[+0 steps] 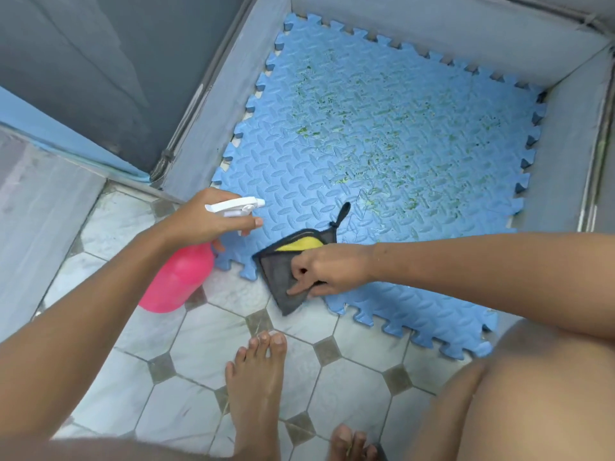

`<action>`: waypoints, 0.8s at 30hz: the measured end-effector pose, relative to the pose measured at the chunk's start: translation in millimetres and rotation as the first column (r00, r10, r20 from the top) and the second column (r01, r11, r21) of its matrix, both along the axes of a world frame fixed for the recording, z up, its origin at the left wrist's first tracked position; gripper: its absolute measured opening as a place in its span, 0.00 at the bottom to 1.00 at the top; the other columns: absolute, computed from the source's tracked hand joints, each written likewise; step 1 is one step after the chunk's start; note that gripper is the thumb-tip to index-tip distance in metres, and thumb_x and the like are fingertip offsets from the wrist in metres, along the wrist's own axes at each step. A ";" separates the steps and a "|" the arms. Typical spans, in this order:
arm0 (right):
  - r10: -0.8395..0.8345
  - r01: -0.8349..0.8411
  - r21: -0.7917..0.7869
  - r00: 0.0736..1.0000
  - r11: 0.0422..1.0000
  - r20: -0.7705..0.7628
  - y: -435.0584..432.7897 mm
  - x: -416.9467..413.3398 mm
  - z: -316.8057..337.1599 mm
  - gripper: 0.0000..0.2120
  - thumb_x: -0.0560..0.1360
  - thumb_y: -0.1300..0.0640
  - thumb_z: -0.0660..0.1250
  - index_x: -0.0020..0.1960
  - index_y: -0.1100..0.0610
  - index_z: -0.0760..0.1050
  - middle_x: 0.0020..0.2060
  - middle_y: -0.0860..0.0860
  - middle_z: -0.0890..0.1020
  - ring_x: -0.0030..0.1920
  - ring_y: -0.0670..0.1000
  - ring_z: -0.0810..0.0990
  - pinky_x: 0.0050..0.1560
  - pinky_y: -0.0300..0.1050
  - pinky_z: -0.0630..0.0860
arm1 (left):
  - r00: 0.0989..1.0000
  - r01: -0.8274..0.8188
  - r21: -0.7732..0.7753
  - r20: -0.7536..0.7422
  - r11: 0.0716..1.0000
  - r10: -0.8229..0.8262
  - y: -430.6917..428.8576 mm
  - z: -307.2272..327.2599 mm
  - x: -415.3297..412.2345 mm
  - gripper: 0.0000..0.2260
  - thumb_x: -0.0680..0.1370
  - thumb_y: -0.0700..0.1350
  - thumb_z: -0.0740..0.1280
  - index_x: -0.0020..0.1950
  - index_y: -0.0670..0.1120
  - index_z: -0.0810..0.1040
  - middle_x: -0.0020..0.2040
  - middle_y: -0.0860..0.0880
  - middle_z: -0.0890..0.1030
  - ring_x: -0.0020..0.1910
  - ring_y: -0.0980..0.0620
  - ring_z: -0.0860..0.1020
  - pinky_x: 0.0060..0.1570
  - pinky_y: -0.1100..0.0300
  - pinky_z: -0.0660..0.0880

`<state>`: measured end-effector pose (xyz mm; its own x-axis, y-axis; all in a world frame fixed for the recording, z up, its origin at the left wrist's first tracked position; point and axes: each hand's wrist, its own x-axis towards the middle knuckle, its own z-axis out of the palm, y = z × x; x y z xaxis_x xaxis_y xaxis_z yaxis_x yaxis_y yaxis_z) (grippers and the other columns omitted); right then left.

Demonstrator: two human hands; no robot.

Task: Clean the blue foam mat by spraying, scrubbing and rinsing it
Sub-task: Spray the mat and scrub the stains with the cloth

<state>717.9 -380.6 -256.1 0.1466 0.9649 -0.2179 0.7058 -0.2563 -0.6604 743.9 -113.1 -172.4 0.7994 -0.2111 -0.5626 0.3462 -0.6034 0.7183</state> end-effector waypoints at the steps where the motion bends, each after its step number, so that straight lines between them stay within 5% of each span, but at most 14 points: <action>1: 0.070 -0.070 0.005 0.998 0.998 0.000 -2.1 -2.6 0.0 0.17 0.76 0.58 0.71 0.65 0.53 0.81 0.50 0.54 0.77 0.51 0.54 0.77 0.45 0.46 0.75 | 1.000 0.007 -0.004 -0.016 1.000 -0.007 -2.3 2.3 2.8 0.12 0.74 0.51 0.78 0.47 0.43 0.86 0.42 0.43 0.86 0.43 0.52 0.82 0.33 0.35 0.82; 3: 0.052 -0.052 0.009 0.998 0.999 0.020 -9.8 11.6 -0.5 0.17 0.76 0.61 0.70 0.64 0.53 0.82 0.49 0.54 0.78 0.51 0.54 0.78 0.47 0.45 0.76 | 0.999 -0.004 -0.010 -0.034 1.000 0.004 -7.1 8.0 8.2 0.14 0.74 0.51 0.77 0.53 0.43 0.86 0.43 0.44 0.86 0.46 0.58 0.83 0.35 0.35 0.82; 5: -0.139 0.135 0.034 0.983 0.990 0.119 -25.3 43.3 -1.0 0.17 0.76 0.63 0.69 0.63 0.52 0.82 0.50 0.54 0.78 0.51 0.54 0.79 0.49 0.40 0.72 | 1.000 -0.006 -0.010 -0.029 1.000 0.005 -10.8 12.1 13.0 0.19 0.75 0.51 0.77 0.59 0.39 0.84 0.43 0.48 0.86 0.50 0.63 0.81 0.36 0.35 0.83; 9: -0.615 0.639 0.038 0.721 0.768 0.319 -73.7 99.5 -0.4 0.18 0.78 0.61 0.66 0.66 0.49 0.79 0.54 0.56 0.77 0.55 0.60 0.78 0.55 0.51 0.78 | 1.000 0.007 -0.019 -0.026 1.000 -0.008 -13.4 14.2 16.4 0.22 0.75 0.52 0.76 0.60 0.37 0.82 0.45 0.43 0.86 0.49 0.56 0.81 0.36 0.36 0.83; 12: -0.685 0.719 0.029 0.648 0.694 0.333 -78.6 89.5 -2.5 0.18 0.78 0.59 0.66 0.67 0.51 0.78 0.55 0.57 0.77 0.55 0.61 0.79 0.55 0.54 0.79 | 1.000 -0.013 -0.013 -0.020 1.000 0.012 -14.6 11.9 15.3 0.21 0.74 0.53 0.77 0.58 0.38 0.83 0.45 0.43 0.86 0.48 0.57 0.81 0.36 0.37 0.83; 16: -0.481 0.504 -0.055 0.847 0.862 0.225 -44.3 41.6 9.2 0.22 0.77 0.56 0.69 0.71 0.50 0.76 0.54 0.54 0.77 0.51 0.57 0.80 0.52 0.49 0.75 | 0.999 -0.039 0.005 -0.004 0.999 0.039 -14.0 10.3 11.9 0.21 0.72 0.56 0.78 0.58 0.42 0.84 0.46 0.42 0.86 0.48 0.48 0.82 0.37 0.38 0.84; 19: -0.132 0.135 -0.135 0.991 0.982 0.034 -13.6 5.0 13.6 0.21 0.76 0.55 0.70 0.69 0.50 0.77 0.55 0.53 0.78 0.53 0.54 0.79 0.52 0.48 0.73 | 0.998 -0.069 -0.002 -0.013 0.998 0.069 -14.1 16.1 15.0 0.23 0.71 0.57 0.78 0.58 0.42 0.84 0.47 0.41 0.86 0.50 0.46 0.83 0.39 0.35 0.83; 22: 0.253 -0.270 -0.228 0.962 0.935 -0.101 4.2 -14.9 8.8 0.17 0.74 0.57 0.73 0.63 0.52 0.83 0.52 0.54 0.81 0.53 0.55 0.79 0.46 0.38 0.65 | 0.988 -0.146 -0.032 -0.053 0.989 0.145 -12.7 22.5 21.3 0.15 0.76 0.49 0.76 0.60 0.45 0.84 0.49 0.37 0.85 0.47 0.49 0.84 0.44 0.33 0.81; 24: 0.293 -0.324 -0.275 0.944 0.905 -0.150 4.8 -9.2 7.3 0.15 0.72 0.58 0.75 0.58 0.53 0.85 0.49 0.55 0.83 0.51 0.56 0.80 0.42 0.34 0.59 | 0.988 -0.140 -0.032 -0.070 0.990 0.138 -11.6 25.7 24.5 0.16 0.76 0.50 0.76 0.61 0.45 0.84 0.48 0.37 0.85 0.45 0.51 0.84 0.44 0.35 0.81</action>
<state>708.7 -375.8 -248.8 -0.1863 0.8492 -0.4942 0.7133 -0.2291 -0.6624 768.4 -124.7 -146.7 0.7828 -0.1219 -0.6102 0.4734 -0.5197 0.7112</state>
